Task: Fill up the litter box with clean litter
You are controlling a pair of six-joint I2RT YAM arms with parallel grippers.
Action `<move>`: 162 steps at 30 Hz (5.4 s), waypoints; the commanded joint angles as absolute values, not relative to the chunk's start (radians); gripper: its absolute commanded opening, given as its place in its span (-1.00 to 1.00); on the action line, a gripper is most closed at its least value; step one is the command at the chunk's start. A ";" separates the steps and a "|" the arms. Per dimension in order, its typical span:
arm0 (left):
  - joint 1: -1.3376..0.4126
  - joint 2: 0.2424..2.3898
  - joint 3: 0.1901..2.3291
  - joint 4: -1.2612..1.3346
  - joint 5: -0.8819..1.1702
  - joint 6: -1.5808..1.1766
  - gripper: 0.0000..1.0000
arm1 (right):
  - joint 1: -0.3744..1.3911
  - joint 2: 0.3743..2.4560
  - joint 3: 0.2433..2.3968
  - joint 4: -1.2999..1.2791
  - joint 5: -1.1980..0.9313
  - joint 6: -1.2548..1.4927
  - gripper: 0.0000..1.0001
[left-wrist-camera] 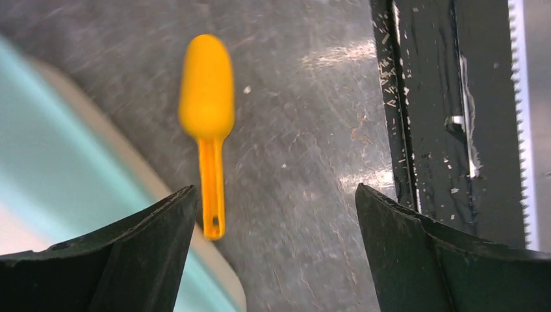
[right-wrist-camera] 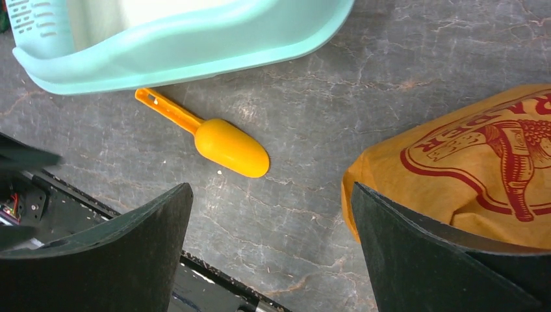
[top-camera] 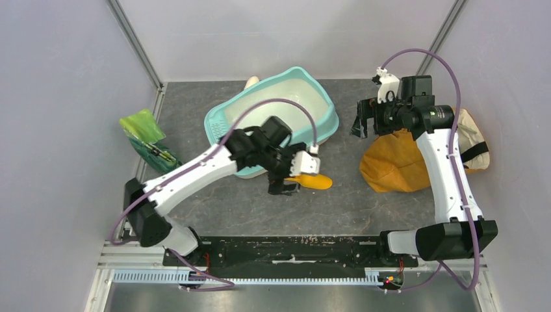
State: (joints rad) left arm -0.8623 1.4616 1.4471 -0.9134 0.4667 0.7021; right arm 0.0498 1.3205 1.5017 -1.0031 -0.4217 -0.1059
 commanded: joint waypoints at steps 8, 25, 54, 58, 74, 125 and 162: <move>-0.959 1.760 1.374 -0.644 0.239 0.960 0.94 | 0.006 1.349 1.557 -1.002 -0.498 -0.080 0.98; -0.959 1.966 1.347 -0.558 0.132 0.983 0.94 | 0.006 1.343 1.567 -1.039 -0.520 -0.121 0.98; -0.341 1.694 1.914 -0.826 0.396 0.381 -0.96 | 0.006 1.405 1.614 -1.035 -0.635 -0.097 0.98; -0.194 1.964 2.263 -0.909 0.143 0.425 -0.96 | 0.006 1.417 1.635 -1.051 -0.652 -0.110 0.98; 0.043 2.271 2.244 -0.966 -0.041 0.982 -0.97 | 0.006 1.433 1.646 -1.073 -0.661 -0.119 0.98; -0.176 1.732 1.359 -0.585 0.348 0.103 -0.96 | 0.030 1.489 1.658 -1.100 -0.617 -0.173 0.98; 0.198 1.526 1.980 -1.564 0.368 1.070 0.79 | 0.198 1.559 1.751 -1.068 -0.632 -0.170 0.98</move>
